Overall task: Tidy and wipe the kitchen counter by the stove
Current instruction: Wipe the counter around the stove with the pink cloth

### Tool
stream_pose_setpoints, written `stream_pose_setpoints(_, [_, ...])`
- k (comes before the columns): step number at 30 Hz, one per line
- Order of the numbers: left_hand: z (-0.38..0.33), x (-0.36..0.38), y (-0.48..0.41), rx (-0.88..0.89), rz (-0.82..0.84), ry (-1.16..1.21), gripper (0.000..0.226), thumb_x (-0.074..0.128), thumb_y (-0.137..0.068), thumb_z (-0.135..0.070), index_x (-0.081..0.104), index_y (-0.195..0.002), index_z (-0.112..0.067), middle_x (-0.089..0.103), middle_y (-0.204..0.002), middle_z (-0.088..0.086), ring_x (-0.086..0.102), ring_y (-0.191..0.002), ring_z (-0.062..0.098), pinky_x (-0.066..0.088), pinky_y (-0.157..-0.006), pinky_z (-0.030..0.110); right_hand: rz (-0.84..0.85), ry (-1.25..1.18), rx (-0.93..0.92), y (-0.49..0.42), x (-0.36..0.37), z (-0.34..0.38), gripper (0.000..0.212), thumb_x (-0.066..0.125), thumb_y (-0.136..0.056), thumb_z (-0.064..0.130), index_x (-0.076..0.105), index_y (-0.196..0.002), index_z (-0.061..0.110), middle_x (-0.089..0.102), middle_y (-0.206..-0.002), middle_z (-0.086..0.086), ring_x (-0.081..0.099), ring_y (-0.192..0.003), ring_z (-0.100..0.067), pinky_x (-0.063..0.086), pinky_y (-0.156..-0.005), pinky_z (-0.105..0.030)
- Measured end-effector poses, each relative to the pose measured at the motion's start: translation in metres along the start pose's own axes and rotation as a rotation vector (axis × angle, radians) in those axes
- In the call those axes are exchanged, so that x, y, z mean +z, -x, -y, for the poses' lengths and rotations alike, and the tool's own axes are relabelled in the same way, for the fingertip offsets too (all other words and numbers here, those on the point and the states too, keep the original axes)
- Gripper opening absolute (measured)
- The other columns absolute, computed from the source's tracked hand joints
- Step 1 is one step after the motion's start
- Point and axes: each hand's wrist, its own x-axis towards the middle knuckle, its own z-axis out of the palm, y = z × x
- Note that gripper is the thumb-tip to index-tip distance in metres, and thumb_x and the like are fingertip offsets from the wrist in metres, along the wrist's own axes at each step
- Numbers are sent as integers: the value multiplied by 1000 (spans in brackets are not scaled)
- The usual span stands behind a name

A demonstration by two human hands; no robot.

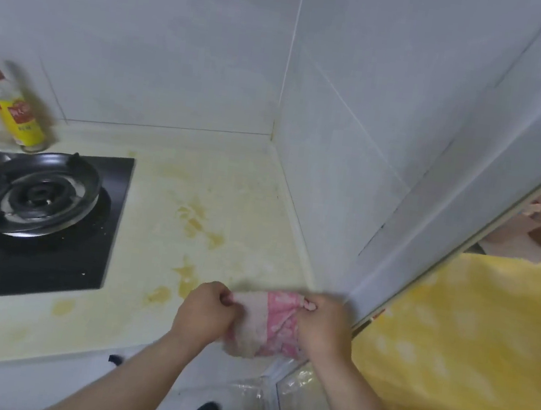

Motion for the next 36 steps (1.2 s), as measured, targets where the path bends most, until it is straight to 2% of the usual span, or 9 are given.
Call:
stream_pose_setpoints(4, [1,11,-36,-26,-86,15,13,58,-80,-16,57,-67,-15,58,-59,-2,56,-58,18,33,-46,22,-2,-85,31,-16,23,8,17,54,-93,7,66,-102,13,63,-86,4,62,-82,-18,37,-57,-10])
stream_pose_setpoints(6, [6,16,-45,32,-65,28,5,56,-84,-10,59,-80,-11,62,-73,1,60,-72,24,42,-54,23,54,-123,14,-17,35,8,36,51,-97,13,55,-133,15,58,-130,-6,57,-117,-20,48,-90,-19])
stream_pose_setpoints(9, [19,23,-41,264,-96,-125,22,55,-83,-3,64,-102,-6,60,-105,7,61,-99,24,48,-84,29,116,-71,-113,-5,40,5,53,47,-100,17,34,-151,17,27,-156,3,18,-148,-13,22,-120,-30])
stream_pose_setpoints(11, [30,27,-31,476,-73,-281,36,57,-84,-5,65,-119,-11,60,-126,3,61,-113,18,47,-94,22,122,-31,-156,-1,38,-3,47,47,-100,16,41,-147,14,34,-154,2,26,-145,-11,22,-116,-23])
stream_pose_setpoints(13, [34,28,-22,473,122,-300,50,47,-98,-16,42,-147,-23,34,-153,-9,40,-137,11,29,-107,16,164,-17,-150,-2,36,-11,44,49,-99,13,47,-143,12,43,-150,0,35,-140,-13,26,-113,-20])
stream_pose_setpoints(17, [37,34,-31,513,293,-490,68,39,-100,-14,3,-157,-25,-5,-164,-6,10,-150,12,11,-114,16,347,135,-213,-20,40,-19,57,53,-97,11,36,-150,16,25,-159,2,27,-146,-19,30,-118,-32])
stream_pose_setpoints(23, [30,50,-44,410,344,-493,74,41,-97,-5,0,-156,-20,-6,-164,3,9,-150,18,16,-118,26,548,598,-221,-38,59,-13,79,55,-95,21,6,-156,24,3,-164,-15,3,-151,-34,13,-122,-44])
stream_pose_setpoints(29, [26,45,-68,372,349,-390,75,56,-94,-28,15,-156,-21,8,-164,-1,15,-149,14,16,-117,24,589,571,-107,-61,63,-13,101,72,-82,22,4,-156,25,-5,-164,-8,16,-149,-31,26,-119,-43])
stream_pose_setpoints(36, [18,43,-92,372,328,-421,80,60,-90,-30,16,-156,-16,11,-163,1,17,-149,13,19,-117,25,613,609,-87,-82,69,7,93,58,-87,5,-2,-156,20,-14,-163,-12,6,-151,-32,21,-121,-44])
